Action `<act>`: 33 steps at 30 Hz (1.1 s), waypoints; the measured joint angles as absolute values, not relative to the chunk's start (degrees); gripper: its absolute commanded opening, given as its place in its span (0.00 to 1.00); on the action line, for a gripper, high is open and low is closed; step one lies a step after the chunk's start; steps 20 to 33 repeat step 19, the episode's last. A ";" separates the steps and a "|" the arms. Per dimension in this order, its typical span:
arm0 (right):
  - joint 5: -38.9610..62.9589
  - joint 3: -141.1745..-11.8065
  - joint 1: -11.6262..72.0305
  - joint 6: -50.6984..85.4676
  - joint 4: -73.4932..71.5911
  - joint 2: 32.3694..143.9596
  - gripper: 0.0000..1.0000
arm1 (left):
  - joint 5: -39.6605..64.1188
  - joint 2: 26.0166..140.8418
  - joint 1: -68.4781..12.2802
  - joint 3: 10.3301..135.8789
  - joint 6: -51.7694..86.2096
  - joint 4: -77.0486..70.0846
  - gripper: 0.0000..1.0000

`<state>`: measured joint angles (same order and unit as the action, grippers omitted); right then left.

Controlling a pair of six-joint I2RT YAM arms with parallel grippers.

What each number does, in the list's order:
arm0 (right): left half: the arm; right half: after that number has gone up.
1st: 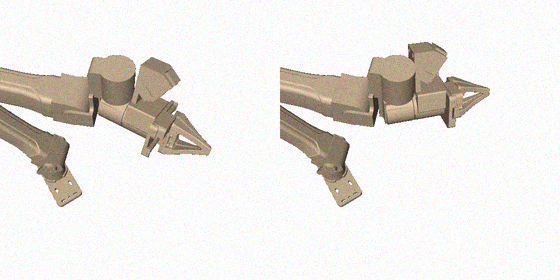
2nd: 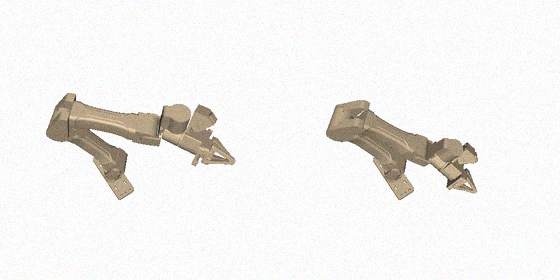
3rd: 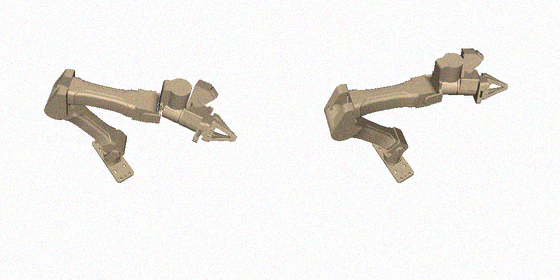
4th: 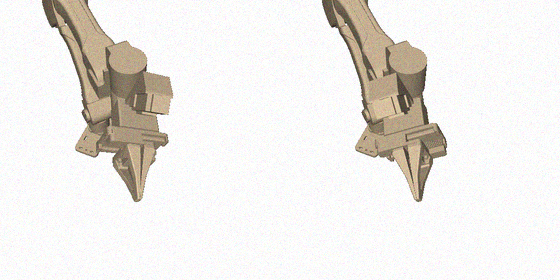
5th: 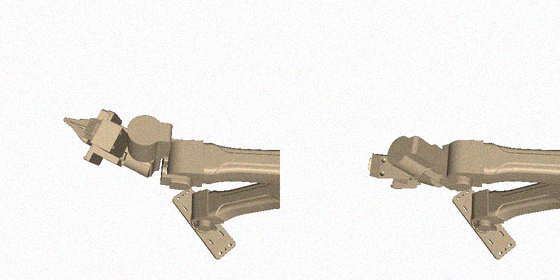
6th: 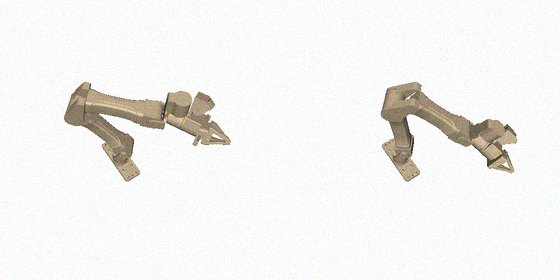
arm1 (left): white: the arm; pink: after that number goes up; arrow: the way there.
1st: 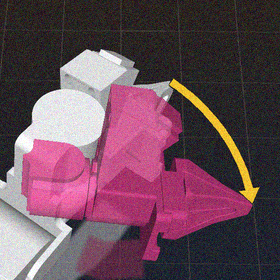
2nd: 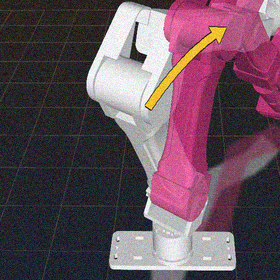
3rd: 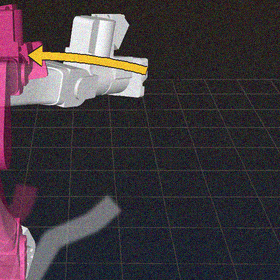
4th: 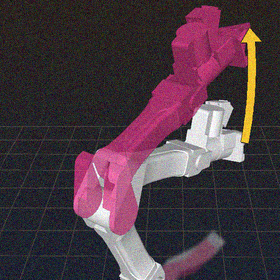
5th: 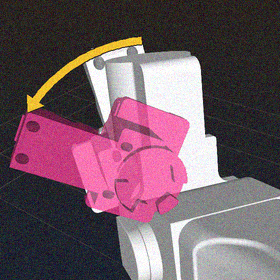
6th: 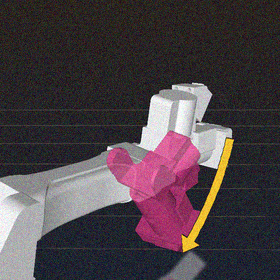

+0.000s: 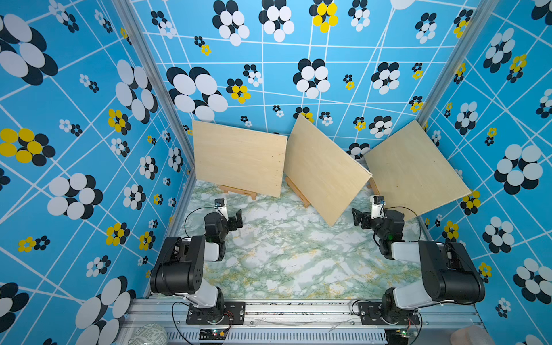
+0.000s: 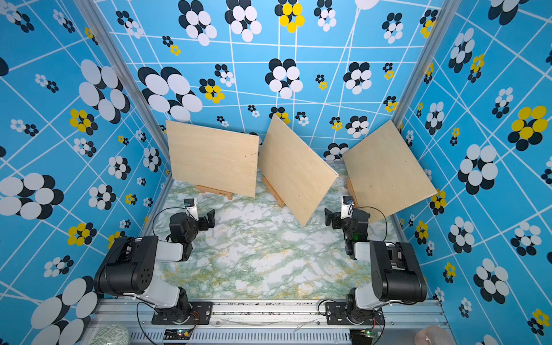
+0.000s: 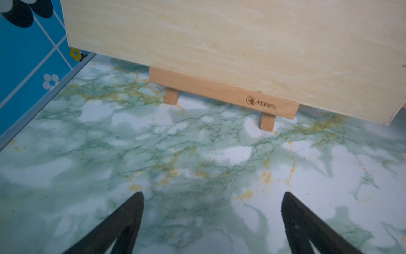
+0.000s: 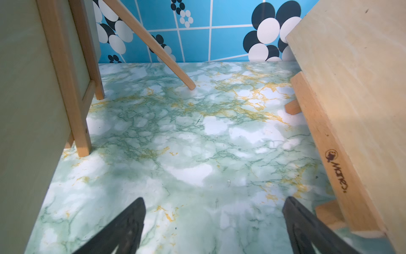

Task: Assemble the easel
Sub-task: Reset both arms

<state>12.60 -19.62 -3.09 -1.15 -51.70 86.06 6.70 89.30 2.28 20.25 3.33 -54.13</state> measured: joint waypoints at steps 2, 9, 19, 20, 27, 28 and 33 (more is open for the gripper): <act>10.87 -17.98 -2.22 -1.32 -56.25 87.66 1.00 | 6.35 89.19 1.91 20.82 3.22 -54.26 0.99; 6.61 -19.92 -1.52 -0.69 -54.98 88.58 0.99 | 4.34 89.12 0.60 20.86 2.02 -53.01 0.99; 4.71 -20.10 -1.52 -0.45 -55.02 88.58 1.00 | 2.96 89.12 -0.14 21.52 1.21 -51.37 0.99; 4.71 -20.10 -1.52 -0.45 -55.02 88.58 1.00 | 2.96 89.12 -0.14 21.52 1.21 -51.37 0.99; 4.71 -20.10 -1.52 -0.45 -55.02 88.58 1.00 | 2.96 89.12 -0.14 21.52 1.21 -51.37 0.99; 4.71 -20.10 -1.52 -0.45 -55.02 88.58 1.00 | 2.96 89.12 -0.14 21.52 1.21 -51.37 0.99; 4.71 -20.10 -1.52 -0.45 -55.02 88.58 1.00 | 2.96 89.12 -0.14 21.52 1.21 -51.37 0.99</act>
